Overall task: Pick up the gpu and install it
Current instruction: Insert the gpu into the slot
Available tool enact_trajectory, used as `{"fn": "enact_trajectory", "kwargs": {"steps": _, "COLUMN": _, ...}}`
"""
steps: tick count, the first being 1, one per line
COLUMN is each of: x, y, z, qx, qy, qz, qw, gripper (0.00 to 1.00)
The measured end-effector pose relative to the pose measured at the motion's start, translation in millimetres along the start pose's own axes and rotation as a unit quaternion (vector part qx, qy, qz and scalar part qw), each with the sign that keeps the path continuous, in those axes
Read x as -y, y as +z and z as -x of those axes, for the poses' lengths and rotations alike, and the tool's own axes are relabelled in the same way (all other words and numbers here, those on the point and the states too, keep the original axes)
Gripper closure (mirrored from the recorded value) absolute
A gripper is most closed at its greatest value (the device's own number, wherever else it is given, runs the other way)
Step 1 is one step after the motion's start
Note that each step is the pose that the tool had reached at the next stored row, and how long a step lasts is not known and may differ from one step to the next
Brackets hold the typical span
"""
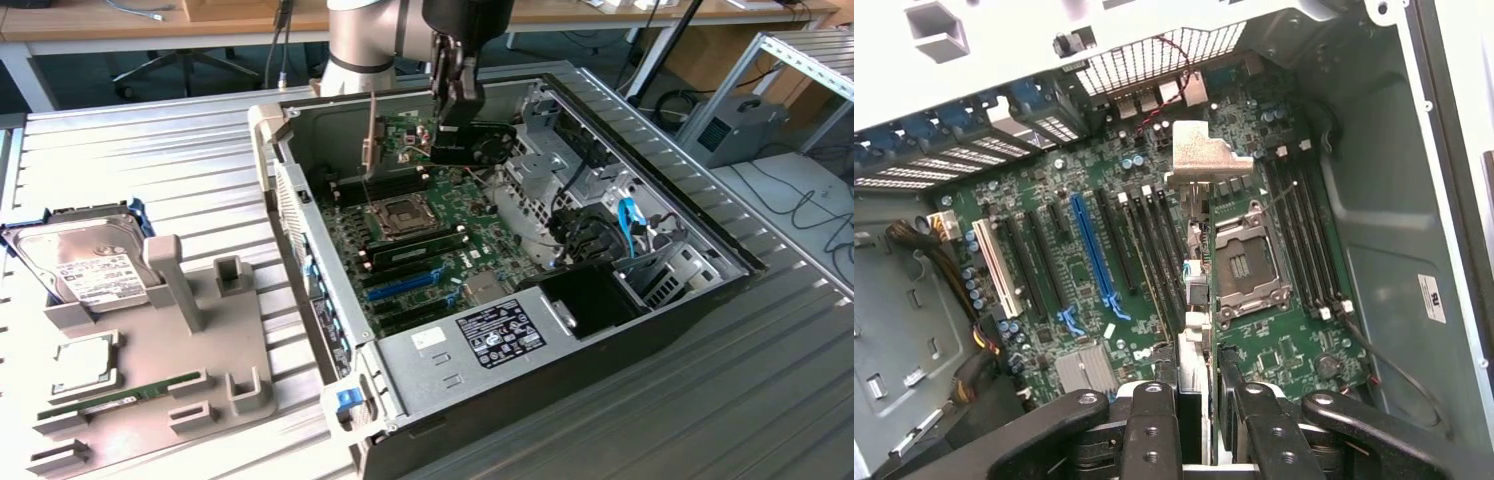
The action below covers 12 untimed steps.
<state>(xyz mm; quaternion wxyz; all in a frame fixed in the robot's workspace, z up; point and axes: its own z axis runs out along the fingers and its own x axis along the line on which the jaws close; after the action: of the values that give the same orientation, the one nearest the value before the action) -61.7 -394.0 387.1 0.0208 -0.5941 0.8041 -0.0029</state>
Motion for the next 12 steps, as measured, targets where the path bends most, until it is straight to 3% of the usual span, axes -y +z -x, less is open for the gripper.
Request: {"fn": "enact_trajectory", "kwargs": {"steps": 12, "x": 0.0, "y": 0.0, "z": 0.0, "qx": 0.0004, "qy": -0.012, "qz": 0.0004, "qw": 0.9999, "gripper": 0.73}}
